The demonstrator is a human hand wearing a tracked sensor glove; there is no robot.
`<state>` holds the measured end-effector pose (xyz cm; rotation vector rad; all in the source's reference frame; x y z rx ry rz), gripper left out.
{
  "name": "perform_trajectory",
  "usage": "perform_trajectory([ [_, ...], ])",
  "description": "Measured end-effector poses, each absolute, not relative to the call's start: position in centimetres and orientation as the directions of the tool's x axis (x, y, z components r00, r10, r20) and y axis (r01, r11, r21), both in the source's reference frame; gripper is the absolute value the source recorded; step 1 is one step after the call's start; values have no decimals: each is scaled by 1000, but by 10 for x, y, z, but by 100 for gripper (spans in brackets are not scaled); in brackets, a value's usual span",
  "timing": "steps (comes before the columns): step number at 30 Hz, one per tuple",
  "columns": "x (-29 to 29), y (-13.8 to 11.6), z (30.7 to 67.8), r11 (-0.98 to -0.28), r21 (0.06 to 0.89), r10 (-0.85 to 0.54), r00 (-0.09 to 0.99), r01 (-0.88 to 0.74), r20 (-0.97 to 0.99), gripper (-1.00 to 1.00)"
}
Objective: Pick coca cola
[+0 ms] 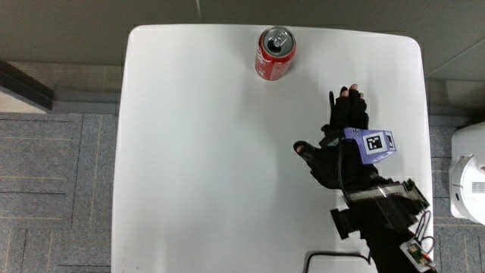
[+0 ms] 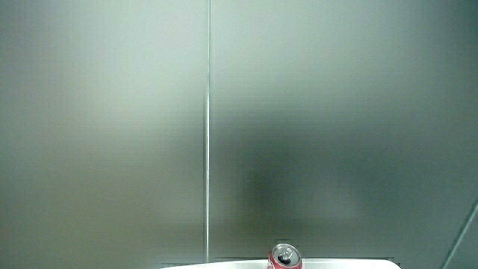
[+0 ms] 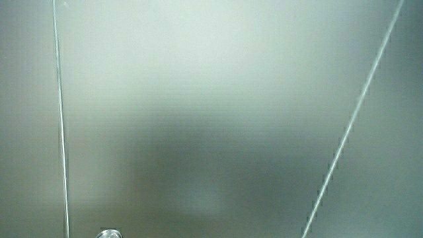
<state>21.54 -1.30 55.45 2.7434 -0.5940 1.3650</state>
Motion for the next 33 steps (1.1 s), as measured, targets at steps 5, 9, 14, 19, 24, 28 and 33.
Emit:
perform_trajectory([
  [5, 212, -10, 563, -924, 355, 233, 521, -146, 821, 0],
  [9, 211, -15, 583, -944, 290, 189, 460, -159, 867, 0],
  [14, 206, -20, 585, -928, 348, 245, 482, -136, 841, 0],
  [19, 205, -26, 585, -947, 281, 192, 426, -156, 884, 0],
  [24, 202, -29, 591, -944, 288, 207, 392, -160, 896, 0],
  [28, 202, -37, 597, -952, 269, 198, 379, -144, 904, 0],
  [33, 197, -47, 589, -969, 199, 155, 267, -144, 951, 0],
])
